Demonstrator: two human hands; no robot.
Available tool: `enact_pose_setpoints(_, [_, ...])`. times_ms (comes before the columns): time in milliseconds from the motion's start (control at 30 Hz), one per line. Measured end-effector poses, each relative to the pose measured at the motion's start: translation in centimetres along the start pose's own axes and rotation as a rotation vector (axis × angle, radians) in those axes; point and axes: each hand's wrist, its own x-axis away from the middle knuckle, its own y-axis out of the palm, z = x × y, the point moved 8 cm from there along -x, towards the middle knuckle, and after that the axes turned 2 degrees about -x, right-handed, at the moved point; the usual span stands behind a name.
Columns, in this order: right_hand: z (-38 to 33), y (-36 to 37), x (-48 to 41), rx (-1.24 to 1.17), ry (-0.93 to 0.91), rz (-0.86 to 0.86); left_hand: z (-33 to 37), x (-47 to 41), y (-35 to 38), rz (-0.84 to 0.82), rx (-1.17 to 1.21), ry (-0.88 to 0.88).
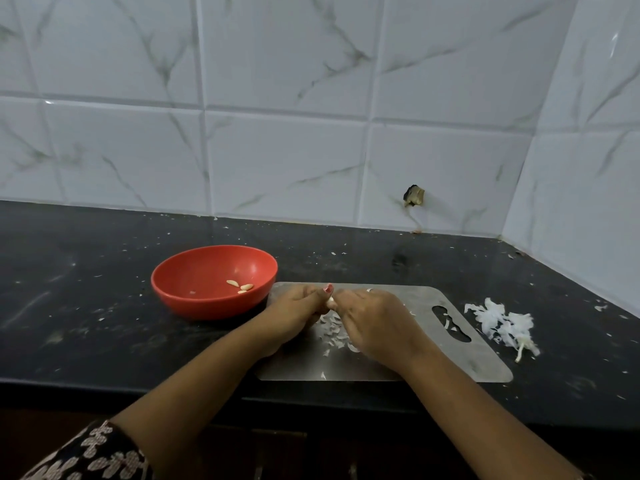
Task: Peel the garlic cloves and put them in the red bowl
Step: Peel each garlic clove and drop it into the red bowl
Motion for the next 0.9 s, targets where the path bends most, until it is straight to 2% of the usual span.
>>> enact_pose_setpoints(133, [2.0,1.0,0.2,-0.658,0.369,-0.005,0.7,0.0,-1.0,0.183,-0.342,0.231])
enact_pose_setpoints(233, [2.4,1.7,0.5,-0.964,0.54,-0.036,0.9,0.0,-1.3,0.269,-0.55,0.339])
enact_pose_setpoints(400, [2.7,2.9,1.2,-1.425,0.745,-0.081,1.9,0.4,-0.8,0.323,-0.71,0.444])
enact_pose_setpoints(500, [2.5,2.9,1.2,-1.534,0.788,-0.112,2.3,0.7,-0.5,0.347,-0.822,0.461])
enact_pose_setpoints(667, [2.3,3.0,1.2,-1.614,0.808,-0.124,2.8,0.9,-0.1,0.327,-0.834,0.473])
enact_pose_setpoints(900, [2.8,2.7,1.2,-1.453,0.794,-0.098,2.4,0.8,-0.2,0.297,-0.717,0.455])
